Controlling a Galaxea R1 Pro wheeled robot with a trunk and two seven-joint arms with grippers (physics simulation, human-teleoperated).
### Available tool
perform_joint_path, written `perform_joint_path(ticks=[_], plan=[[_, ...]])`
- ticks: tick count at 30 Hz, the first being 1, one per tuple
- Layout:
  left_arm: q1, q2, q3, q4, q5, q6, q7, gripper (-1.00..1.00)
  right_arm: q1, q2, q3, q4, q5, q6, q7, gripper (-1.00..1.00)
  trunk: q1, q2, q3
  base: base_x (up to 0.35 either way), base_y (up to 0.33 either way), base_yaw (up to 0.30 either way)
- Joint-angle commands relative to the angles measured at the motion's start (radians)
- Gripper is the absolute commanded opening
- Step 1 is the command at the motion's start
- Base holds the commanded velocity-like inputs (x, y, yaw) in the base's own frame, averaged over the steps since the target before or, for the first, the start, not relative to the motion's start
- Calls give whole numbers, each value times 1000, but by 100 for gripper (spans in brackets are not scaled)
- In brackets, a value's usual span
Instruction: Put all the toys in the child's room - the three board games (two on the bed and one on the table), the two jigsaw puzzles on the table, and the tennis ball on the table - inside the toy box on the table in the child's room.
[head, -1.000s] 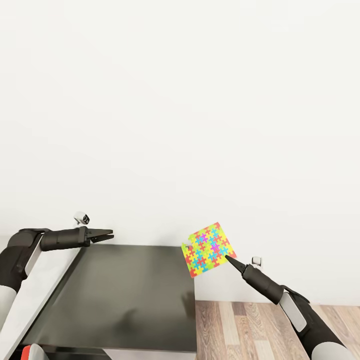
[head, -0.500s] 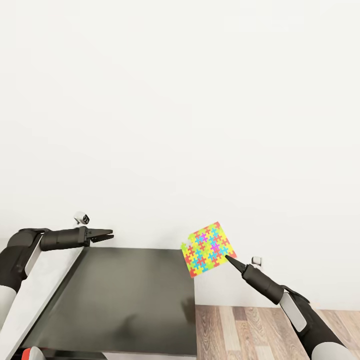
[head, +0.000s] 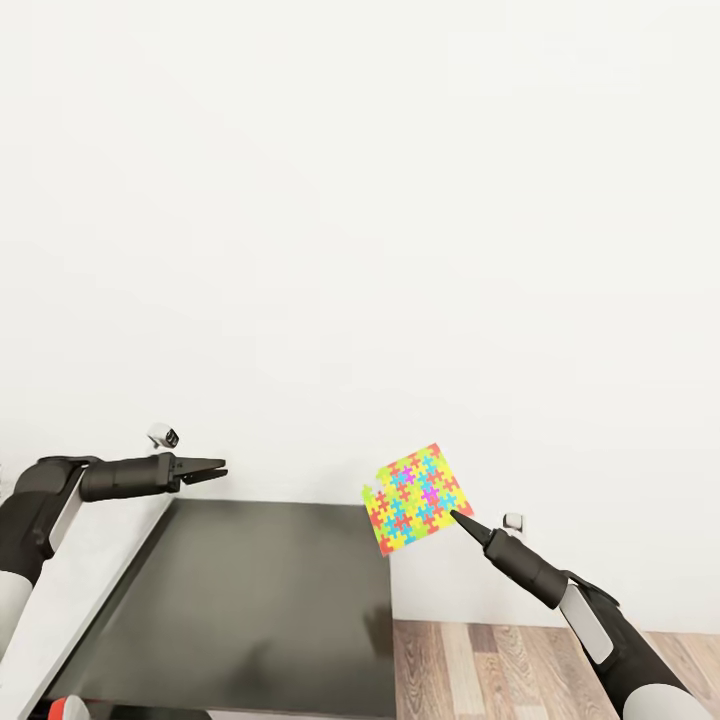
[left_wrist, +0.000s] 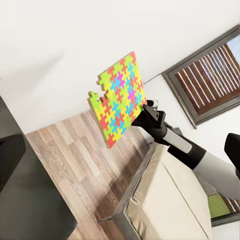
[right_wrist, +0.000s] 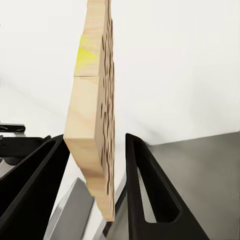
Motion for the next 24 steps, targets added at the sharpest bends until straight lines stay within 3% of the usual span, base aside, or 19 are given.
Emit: perform_joint_path(ticks=[1, 24], plan=[[-1, 0, -1, -3, 0, 11, -4, 100, -1, 0, 0, 0, -6, 10, 3, -100, 1, -2, -1, 0, 0, 63], [0, 1, -3, -13, 0, 11, -4, 100, 1, -2, -1, 0, -6, 12, 4, -100, 1, -2, 31, 0, 0, 63]])
